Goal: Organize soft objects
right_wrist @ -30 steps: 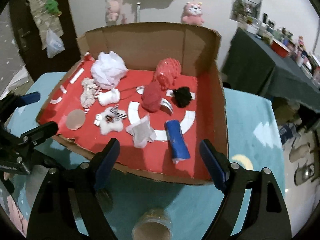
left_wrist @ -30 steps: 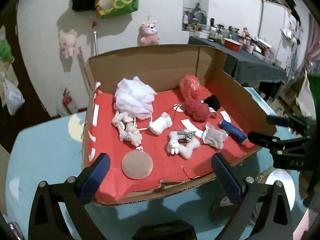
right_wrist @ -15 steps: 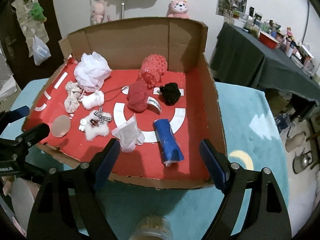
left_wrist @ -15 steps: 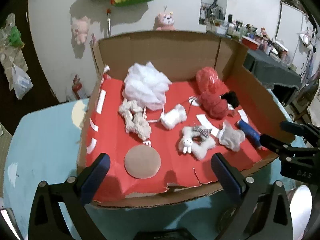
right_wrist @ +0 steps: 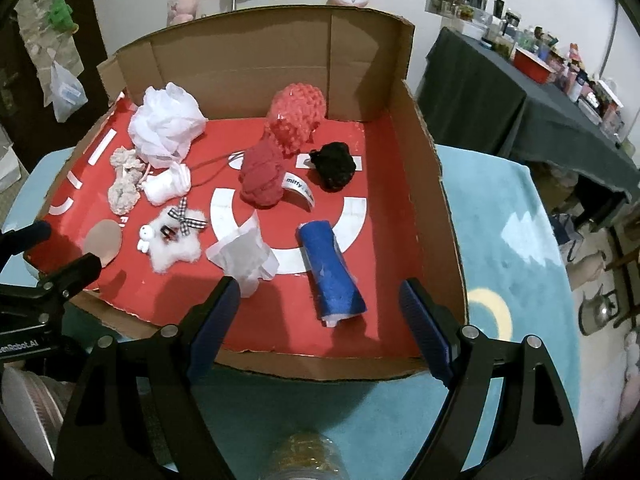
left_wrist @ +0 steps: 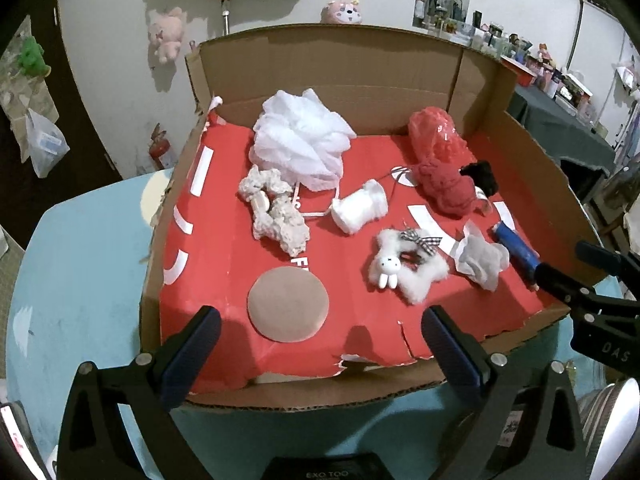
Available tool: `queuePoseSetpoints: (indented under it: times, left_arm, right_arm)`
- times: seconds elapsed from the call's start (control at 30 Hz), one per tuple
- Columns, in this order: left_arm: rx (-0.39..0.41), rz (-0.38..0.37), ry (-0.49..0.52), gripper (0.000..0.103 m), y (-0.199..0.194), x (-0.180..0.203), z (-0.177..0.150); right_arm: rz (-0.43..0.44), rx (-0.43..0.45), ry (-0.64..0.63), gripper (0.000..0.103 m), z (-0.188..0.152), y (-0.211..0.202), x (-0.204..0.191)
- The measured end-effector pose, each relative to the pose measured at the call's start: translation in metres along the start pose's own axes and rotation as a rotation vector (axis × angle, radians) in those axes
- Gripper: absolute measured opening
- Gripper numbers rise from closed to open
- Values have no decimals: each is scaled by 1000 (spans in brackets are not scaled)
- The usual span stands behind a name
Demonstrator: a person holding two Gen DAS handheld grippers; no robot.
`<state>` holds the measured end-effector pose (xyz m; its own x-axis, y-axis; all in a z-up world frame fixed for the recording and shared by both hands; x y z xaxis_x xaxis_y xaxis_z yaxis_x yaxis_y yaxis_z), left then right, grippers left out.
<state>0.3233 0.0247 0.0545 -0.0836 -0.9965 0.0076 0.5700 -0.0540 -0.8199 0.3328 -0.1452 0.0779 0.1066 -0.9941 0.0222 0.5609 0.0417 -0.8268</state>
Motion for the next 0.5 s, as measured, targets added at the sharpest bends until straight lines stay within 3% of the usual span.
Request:
queuePoseSetpoints:
  times: [0.5]
  left_arm:
    - [3, 8, 5, 101, 1, 1, -1]
  right_arm:
    - [4, -4, 18, 82, -1, 1, 2]
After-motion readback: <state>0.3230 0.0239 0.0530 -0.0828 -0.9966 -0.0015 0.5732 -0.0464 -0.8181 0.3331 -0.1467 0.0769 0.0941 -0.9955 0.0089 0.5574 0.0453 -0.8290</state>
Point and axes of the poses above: each gripper's, at about its wrist camera, not at the fingertips, and y roughly the way its jaws point, x to its right, z to its top, the point moved 4 cm from there along y, roughly the way its jaws point, and after that the axes turned 1 degree about -z, right-handed, at the moved point
